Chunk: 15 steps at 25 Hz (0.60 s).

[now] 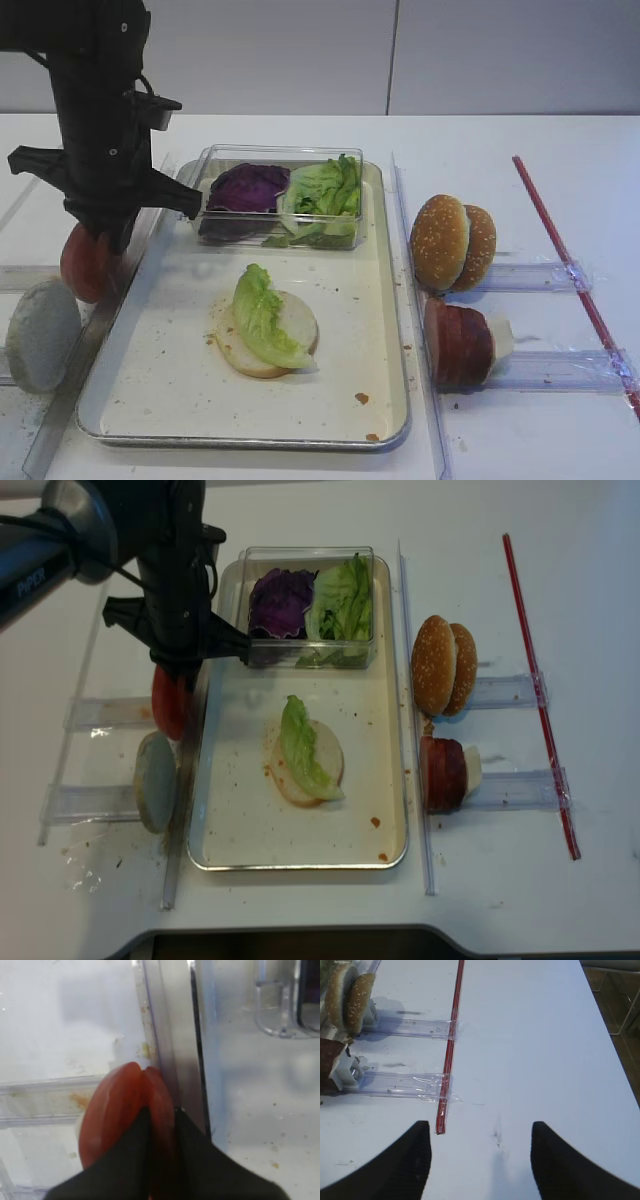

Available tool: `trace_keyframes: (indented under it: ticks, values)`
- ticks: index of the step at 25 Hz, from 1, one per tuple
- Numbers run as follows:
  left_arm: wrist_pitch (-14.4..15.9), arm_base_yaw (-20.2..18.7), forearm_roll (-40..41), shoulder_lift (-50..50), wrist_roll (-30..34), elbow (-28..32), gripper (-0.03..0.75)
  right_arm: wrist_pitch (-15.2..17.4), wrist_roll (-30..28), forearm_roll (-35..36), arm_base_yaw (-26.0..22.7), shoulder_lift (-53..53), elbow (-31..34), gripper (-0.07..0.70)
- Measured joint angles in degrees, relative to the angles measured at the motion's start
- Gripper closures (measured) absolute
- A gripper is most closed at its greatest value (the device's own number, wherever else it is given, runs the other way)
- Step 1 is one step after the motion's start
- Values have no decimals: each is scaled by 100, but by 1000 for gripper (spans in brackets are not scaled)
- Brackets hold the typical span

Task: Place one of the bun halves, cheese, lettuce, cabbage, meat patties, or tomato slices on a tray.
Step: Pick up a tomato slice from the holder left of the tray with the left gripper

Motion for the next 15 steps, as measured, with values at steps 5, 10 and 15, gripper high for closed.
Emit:
trace_keyframes:
  ticks: [5, 10, 15]
  values:
    - [34, 0, 0, 13, 0, -194, 654, 0, 0, 0, 0, 0, 0, 176]
    - [34, 0, -138, 13, -12, -309, 655, 0, 0, 0, 0, 0, 0, 176]
    - [34, 0, -164, -96, -33, -309, 655, 0, 0, 0, 0, 0, 0, 176]
